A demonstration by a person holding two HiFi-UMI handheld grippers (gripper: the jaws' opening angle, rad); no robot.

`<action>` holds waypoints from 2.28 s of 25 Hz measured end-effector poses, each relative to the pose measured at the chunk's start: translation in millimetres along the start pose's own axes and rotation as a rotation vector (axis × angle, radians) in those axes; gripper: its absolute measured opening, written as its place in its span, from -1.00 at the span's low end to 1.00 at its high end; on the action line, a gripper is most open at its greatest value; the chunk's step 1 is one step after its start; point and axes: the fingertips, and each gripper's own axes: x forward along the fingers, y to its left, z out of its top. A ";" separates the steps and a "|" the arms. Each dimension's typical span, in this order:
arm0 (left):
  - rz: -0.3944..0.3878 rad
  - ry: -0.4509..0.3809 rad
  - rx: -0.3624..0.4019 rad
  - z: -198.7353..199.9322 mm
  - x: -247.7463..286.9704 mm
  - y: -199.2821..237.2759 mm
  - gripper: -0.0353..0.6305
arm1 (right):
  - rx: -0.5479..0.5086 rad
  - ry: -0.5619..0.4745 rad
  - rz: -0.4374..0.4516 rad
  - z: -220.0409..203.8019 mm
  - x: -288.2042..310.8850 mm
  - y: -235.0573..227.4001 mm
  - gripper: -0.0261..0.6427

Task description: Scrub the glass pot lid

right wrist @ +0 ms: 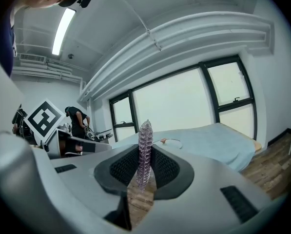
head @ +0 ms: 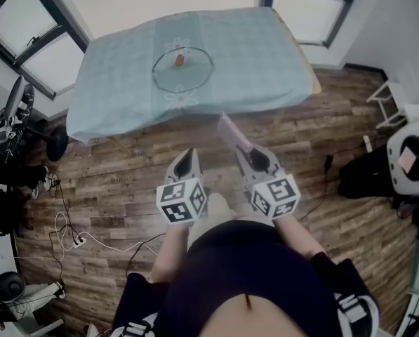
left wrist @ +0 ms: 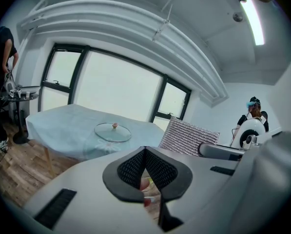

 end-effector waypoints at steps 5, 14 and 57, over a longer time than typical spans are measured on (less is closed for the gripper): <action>0.004 -0.003 -0.002 6.1 5.3 2.3 -0.92 | 0.004 0.001 0.003 1.7 6.5 -3.8 -0.69; 0.022 -0.004 -0.017 8.4 19.9 10.3 -0.92 | 0.015 0.014 0.009 -0.5 20.5 -13.3 -0.69; -0.010 0.077 -0.039 112.5 231.2 146.1 -0.92 | 0.010 0.099 -0.027 42.3 269.1 -86.2 -0.69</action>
